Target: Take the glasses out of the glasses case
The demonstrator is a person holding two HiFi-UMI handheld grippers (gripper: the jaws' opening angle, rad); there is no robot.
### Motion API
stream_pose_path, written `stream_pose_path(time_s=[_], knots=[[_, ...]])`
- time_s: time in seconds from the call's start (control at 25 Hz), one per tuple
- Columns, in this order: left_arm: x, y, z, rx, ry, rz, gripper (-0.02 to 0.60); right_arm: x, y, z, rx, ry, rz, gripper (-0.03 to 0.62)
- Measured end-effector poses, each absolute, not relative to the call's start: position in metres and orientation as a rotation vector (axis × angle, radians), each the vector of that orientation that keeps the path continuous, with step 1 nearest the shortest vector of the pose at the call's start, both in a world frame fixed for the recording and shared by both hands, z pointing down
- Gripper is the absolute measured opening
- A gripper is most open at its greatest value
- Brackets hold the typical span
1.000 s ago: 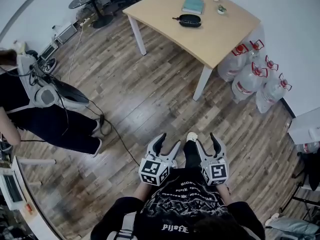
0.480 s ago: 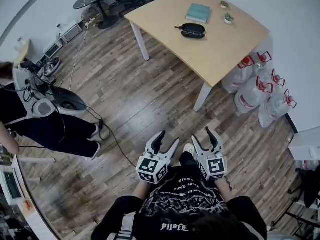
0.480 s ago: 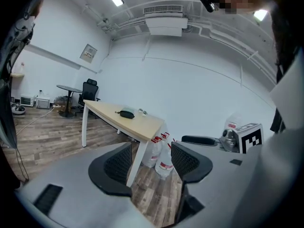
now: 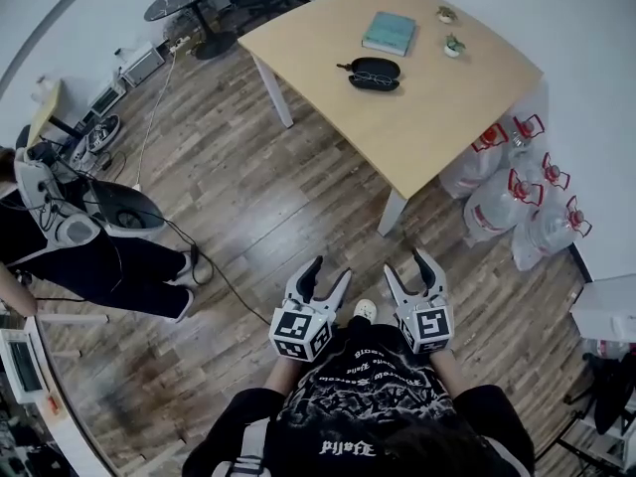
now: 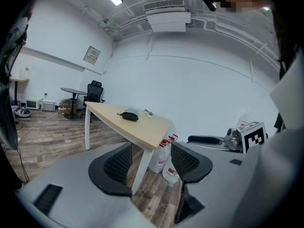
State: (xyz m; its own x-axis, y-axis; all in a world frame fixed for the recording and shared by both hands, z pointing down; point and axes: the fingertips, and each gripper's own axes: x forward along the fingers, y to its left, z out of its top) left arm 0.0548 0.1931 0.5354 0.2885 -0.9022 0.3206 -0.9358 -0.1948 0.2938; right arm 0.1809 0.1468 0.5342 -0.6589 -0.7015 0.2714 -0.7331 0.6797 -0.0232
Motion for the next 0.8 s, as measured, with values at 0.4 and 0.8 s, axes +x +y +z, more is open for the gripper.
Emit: stream_pose_path(time_s=[0.4,0.8], knots=[[0.066,0.157,0.535,2.118,-1.646,0.094,0.264,0.197,0.108,0.546,1.165,-2.614,0.227,0.265],[0.063,0.130,0.546,2.130,-1.600,0.101,0.264,0.191,0.089,0.541,1.191,-2.583,0.172,0.265]])
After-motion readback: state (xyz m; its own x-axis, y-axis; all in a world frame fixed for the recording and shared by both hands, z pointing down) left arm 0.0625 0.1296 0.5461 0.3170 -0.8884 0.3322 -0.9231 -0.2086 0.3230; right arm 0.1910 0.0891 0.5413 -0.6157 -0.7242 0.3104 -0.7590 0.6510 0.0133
